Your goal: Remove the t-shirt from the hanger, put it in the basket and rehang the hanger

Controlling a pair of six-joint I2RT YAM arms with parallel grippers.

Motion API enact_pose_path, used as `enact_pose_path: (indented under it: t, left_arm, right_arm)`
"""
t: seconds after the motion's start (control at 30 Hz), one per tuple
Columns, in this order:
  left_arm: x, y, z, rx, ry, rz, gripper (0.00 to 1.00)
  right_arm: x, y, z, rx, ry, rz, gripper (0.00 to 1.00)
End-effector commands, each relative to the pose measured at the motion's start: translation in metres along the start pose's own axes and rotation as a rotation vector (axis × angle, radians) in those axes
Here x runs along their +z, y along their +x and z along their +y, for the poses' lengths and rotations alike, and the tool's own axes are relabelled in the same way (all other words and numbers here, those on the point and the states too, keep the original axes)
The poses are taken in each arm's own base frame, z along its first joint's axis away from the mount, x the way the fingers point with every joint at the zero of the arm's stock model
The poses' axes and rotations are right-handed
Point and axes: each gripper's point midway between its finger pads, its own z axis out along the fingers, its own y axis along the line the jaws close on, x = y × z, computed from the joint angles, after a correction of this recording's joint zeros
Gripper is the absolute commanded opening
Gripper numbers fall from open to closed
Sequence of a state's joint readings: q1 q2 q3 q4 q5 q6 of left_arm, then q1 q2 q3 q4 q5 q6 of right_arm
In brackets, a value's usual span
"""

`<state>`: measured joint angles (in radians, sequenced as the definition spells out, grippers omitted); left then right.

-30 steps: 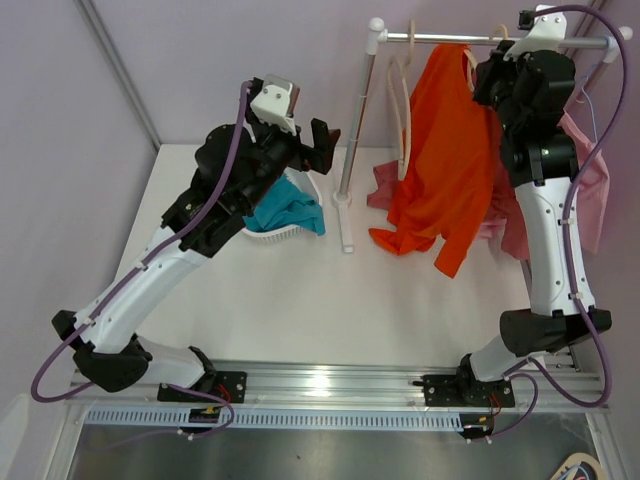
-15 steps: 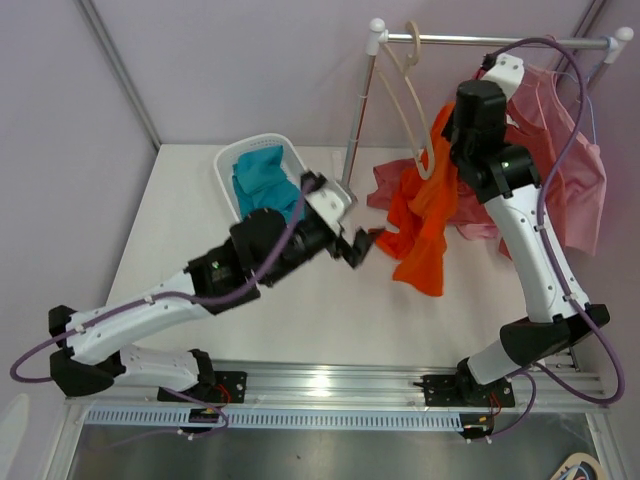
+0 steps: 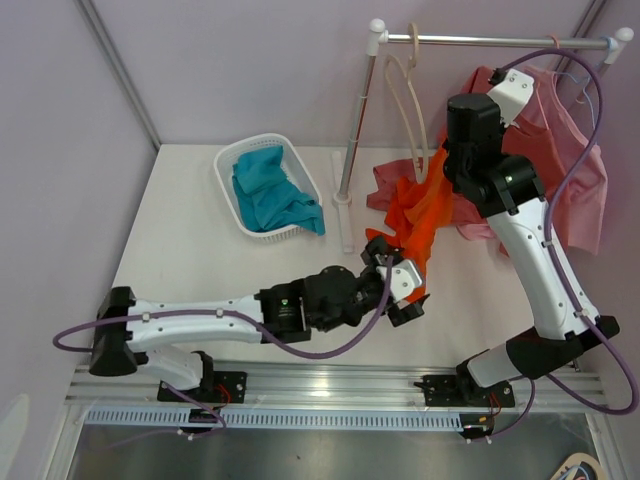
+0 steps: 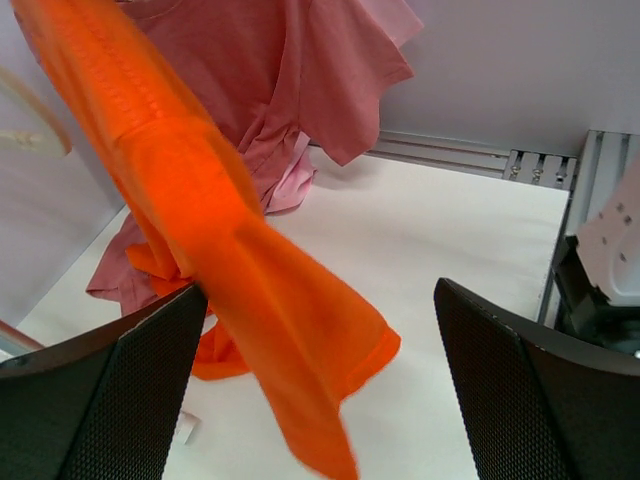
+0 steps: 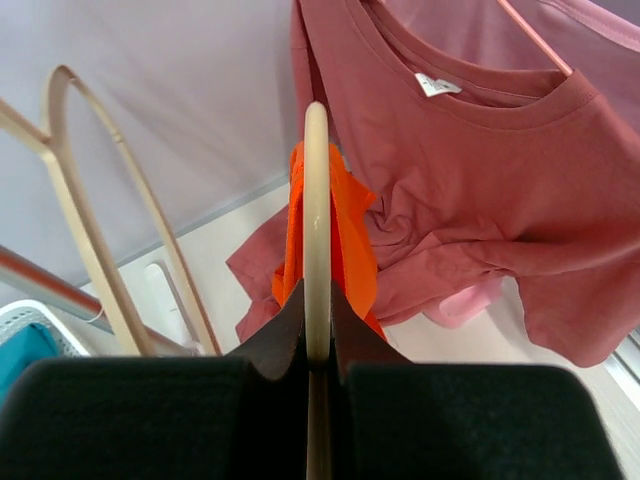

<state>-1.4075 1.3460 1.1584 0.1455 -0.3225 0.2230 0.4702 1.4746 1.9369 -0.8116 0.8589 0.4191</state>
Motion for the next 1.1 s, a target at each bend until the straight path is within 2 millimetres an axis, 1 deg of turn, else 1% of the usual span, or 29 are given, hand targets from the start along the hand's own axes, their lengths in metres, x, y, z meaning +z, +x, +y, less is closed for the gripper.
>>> enact_pose_path:
  t: [0.0,0.03,0.07,0.1,0.13,0.17,0.23,0.27,0.3,0.33,0.37,0.47,0.5,0.53,0.57,0.6,0.63,0.67,0.7,0.73,0.77,0.8,0.83,0.87,0.93,0.97,1.0,1.03,1.07]
  left_arm:
    - [0.023,-0.019,0.013,-0.005,-0.057,-0.029,1.0]
    - [0.028,-0.007,0.013,-0.009,-0.056,0.013,0.99]
    - [0.033,0.0,0.015,-0.009,-0.07,0.042,0.96]
    - [0.042,-0.001,0.02,-0.012,-0.1,0.061,0.54]
    - [0.045,0.005,0.021,-0.014,-0.115,0.089,0.1]
    - [0.045,0.011,0.025,-0.019,-0.146,0.114,0.01]
    - [0.04,0.009,0.023,-0.031,-0.14,0.1,0.01]
    - [0.036,0.006,0.015,-0.037,-0.124,0.066,0.01]
    - [0.03,0.0,0.011,-0.037,-0.111,0.04,0.01]
    - [0.017,0.0,0.006,-0.027,-0.093,0.025,0.01]
    - [0.008,-0.01,-0.008,-0.03,-0.059,-0.007,0.01]
    - [-0.018,-0.022,-0.029,-0.041,0.003,-0.04,0.01]
    - [-0.028,-0.026,-0.05,-0.046,0.055,-0.046,0.01]
    - [-0.035,-0.024,-0.062,-0.075,0.089,-0.044,0.01]
    - [-0.045,-0.024,-0.084,-0.09,0.157,-0.049,0.01]
    - [-0.05,-0.025,-0.097,-0.137,0.192,-0.055,0.01]
    - [-0.058,-0.012,-0.119,-0.144,0.251,-0.038,0.01]
    - [-0.062,-0.011,-0.129,-0.162,0.28,-0.042,0.01]
    - [-0.065,-0.001,-0.138,-0.182,0.3,-0.028,0.01]
    - [-0.066,-0.002,-0.144,-0.2,0.313,-0.045,0.01]
    - [-0.07,0.013,-0.158,-0.184,0.353,-0.023,0.01]
    - [-0.071,0.015,-0.164,-0.217,0.366,-0.016,0.01]
    - [-0.071,0.02,-0.167,-0.223,0.371,0.001,0.01]
    - [-0.063,0.03,-0.162,-0.217,0.328,0.025,0.01]
    - [-0.053,0.041,-0.155,-0.214,0.315,0.06,0.01]
    - [-0.04,0.046,-0.136,-0.227,0.275,0.073,0.01]
    - [-0.031,0.049,-0.131,-0.259,0.273,0.091,0.01]
    - [-0.023,0.051,-0.12,-0.279,0.262,0.101,0.01]
    - [-0.009,0.058,-0.093,-0.296,0.213,0.113,0.01]
  right_arm:
    - [-0.019,-0.027,-0.004,0.105,-0.026,-0.06,0.0]
    - [-0.022,-0.028,-0.002,0.11,-0.04,-0.061,0.0]
    - [-0.023,-0.029,-0.001,0.114,-0.052,-0.06,0.0]
    - [-0.025,-0.03,0.0,0.114,-0.061,-0.059,0.0]
    - [-0.025,-0.031,0.0,0.109,-0.063,-0.062,0.0]
    - [-0.026,-0.034,-0.002,0.103,-0.056,-0.073,0.0]
    - [-0.023,-0.039,-0.005,0.096,-0.04,-0.091,0.0]
    - [-0.02,-0.041,-0.009,0.08,-0.028,-0.095,0.0]
    - [-0.017,-0.041,-0.008,0.075,-0.04,-0.092,0.0]
    - [-0.013,-0.042,-0.01,0.067,-0.035,-0.098,0.0]
    - [-0.006,-0.045,-0.018,0.067,-0.011,-0.104,0.0]
    - [0.012,-0.044,-0.024,0.05,0.005,-0.096,0.0]
    - [0.023,-0.045,-0.031,0.048,0.031,-0.095,0.0]
    - [0.028,-0.044,-0.03,0.048,0.018,-0.087,0.0]
    - [0.032,-0.044,-0.032,0.05,0.018,-0.086,0.0]
    - [0.04,-0.045,-0.037,0.052,0.034,-0.088,0.0]
    - [0.044,-0.045,-0.037,0.047,0.029,-0.088,0.0]
    - [0.046,-0.046,-0.036,0.049,0.028,-0.088,0.0]
    - [0.048,-0.046,-0.036,0.044,0.027,-0.085,0.0]
    - [0.053,-0.043,-0.035,0.037,0.027,-0.077,0.0]
    - [0.054,-0.045,-0.036,0.037,0.029,-0.078,0.0]
    - [0.056,-0.043,-0.037,0.028,0.03,-0.068,0.0]
    - [0.057,-0.04,-0.035,0.023,0.023,-0.056,0.0]
    - [0.055,-0.038,-0.03,0.021,-0.005,-0.039,0.0]
    - [0.047,-0.037,-0.03,0.033,-0.028,-0.02,0.0]
    - [0.044,-0.034,-0.028,0.034,-0.053,-0.005,0.0]
    - [0.041,-0.03,-0.028,0.027,-0.066,0.013,0.0]
    - [0.037,-0.028,-0.028,0.028,-0.081,0.022,0.0]
    - [0.028,-0.032,-0.031,0.037,-0.093,0.017,0.0]
